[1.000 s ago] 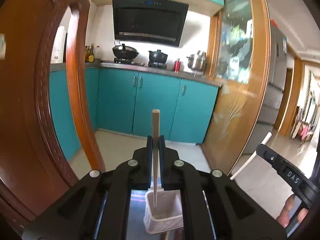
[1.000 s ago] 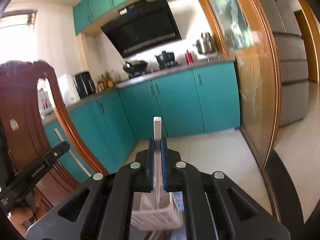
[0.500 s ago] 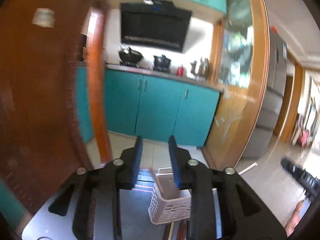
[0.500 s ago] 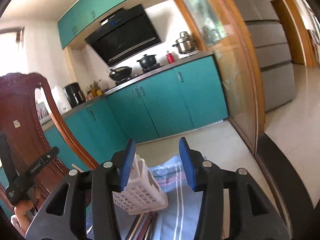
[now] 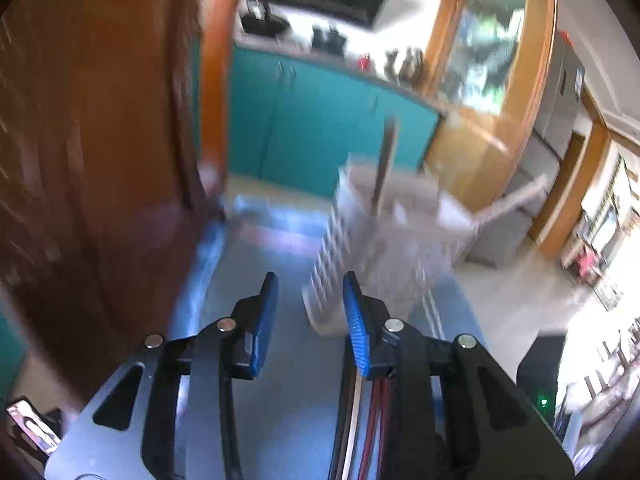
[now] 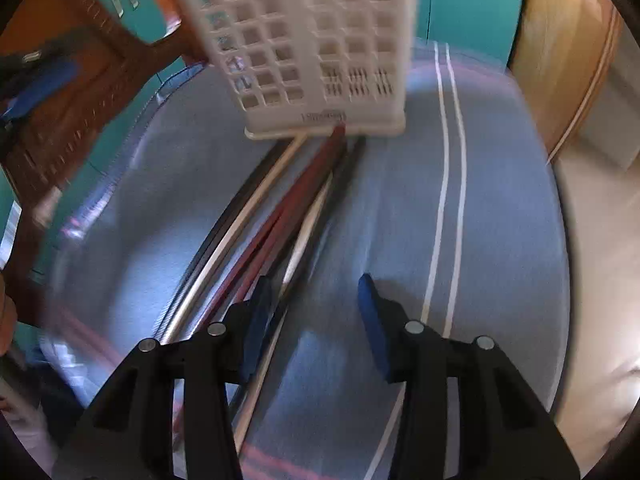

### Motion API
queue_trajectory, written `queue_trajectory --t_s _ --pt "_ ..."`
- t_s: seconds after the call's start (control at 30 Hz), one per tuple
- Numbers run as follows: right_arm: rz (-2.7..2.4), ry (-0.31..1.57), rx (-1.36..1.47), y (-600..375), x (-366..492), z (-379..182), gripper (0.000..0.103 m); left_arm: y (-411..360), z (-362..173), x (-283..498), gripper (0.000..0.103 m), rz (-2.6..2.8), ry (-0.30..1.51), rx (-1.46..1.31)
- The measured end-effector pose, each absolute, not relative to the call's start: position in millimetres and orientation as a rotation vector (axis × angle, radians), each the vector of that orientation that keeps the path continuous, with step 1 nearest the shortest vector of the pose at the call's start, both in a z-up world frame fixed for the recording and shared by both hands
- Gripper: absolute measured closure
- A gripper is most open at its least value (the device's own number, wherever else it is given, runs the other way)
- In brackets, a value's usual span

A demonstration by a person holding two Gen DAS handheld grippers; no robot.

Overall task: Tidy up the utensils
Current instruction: 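Move both open tools back down to the chopsticks on the cloth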

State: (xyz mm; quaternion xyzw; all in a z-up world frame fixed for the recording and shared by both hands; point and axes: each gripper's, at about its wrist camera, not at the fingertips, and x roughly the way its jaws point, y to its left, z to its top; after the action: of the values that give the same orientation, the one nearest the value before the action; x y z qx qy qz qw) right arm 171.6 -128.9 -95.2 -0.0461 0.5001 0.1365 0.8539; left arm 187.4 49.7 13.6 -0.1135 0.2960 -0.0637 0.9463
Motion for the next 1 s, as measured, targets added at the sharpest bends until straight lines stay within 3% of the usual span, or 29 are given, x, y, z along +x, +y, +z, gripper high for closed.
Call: queue_trajectory --t_s 0.5,1.0 --pt "0.174 1.029 0.096 -205.1 188.6 -98.3 0.06 1.6 -75.5 218.5 0.068 -0.274 1.014 -0.059" --pt "0.104 1.003 0.042 -209.9 179.9 -92.5 0.06 -2.3 -90.2 224.6 0.068 -0.217 1.014 -0.04"
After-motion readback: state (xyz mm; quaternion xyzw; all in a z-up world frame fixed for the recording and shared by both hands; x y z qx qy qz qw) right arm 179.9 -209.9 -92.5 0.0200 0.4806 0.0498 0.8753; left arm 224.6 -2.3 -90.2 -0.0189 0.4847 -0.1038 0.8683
